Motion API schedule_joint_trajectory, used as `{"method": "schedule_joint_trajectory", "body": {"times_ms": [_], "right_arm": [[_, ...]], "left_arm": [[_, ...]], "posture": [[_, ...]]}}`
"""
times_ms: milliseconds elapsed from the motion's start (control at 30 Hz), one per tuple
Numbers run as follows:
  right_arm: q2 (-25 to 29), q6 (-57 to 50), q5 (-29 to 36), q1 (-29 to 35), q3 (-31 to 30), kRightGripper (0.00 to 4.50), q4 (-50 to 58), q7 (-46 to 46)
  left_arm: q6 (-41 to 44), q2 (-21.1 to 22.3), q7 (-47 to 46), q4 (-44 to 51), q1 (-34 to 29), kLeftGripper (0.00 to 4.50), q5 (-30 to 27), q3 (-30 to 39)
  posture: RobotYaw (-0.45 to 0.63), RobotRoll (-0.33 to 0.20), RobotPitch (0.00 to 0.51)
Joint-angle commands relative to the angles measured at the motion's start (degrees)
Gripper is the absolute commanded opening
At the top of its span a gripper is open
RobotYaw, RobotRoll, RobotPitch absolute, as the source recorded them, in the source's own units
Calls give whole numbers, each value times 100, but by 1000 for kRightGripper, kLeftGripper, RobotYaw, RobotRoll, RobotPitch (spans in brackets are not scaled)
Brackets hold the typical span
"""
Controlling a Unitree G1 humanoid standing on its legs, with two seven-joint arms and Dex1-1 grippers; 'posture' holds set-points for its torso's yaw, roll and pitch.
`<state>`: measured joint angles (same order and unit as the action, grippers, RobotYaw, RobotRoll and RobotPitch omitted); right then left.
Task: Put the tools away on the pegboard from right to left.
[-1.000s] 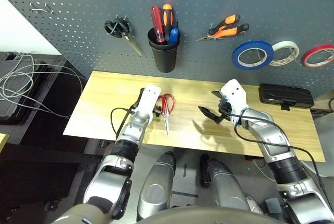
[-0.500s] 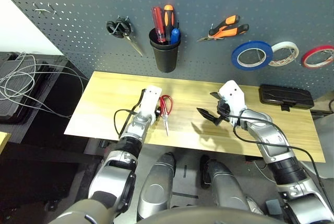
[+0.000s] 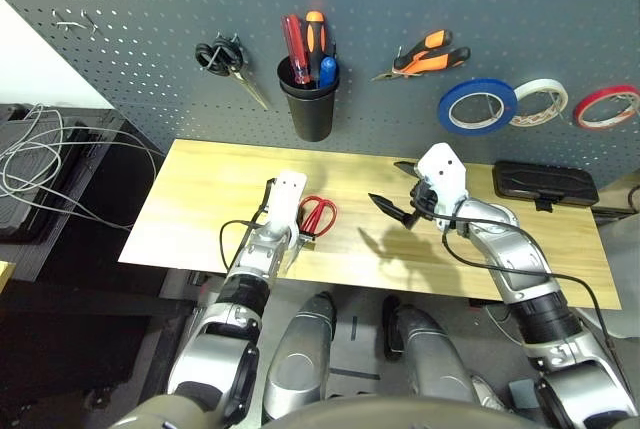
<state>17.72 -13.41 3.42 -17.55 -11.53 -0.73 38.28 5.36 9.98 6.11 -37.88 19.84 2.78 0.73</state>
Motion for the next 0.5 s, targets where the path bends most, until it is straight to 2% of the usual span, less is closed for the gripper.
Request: {"method": "schedule_joint_trajectory", "body": {"times_ms": [33, 133, 500], "right_arm": [[21, 122, 135, 8, -18, 4500, 38, 162], [1, 216, 221, -55, -32, 4500, 88, 280], [-158, 586, 404, -436, -58, 4500, 169, 475]], "left_arm": [[-906, -13, -109, 235, -261, 43, -304, 383], [-1753, 57, -218, 402, -435, 43, -408, 648], [-3507, 257, -386, 578, -678, 43, -449, 1044]], "posture": [[145, 0, 228], [148, 0, 232], [152, 0, 237]]}}
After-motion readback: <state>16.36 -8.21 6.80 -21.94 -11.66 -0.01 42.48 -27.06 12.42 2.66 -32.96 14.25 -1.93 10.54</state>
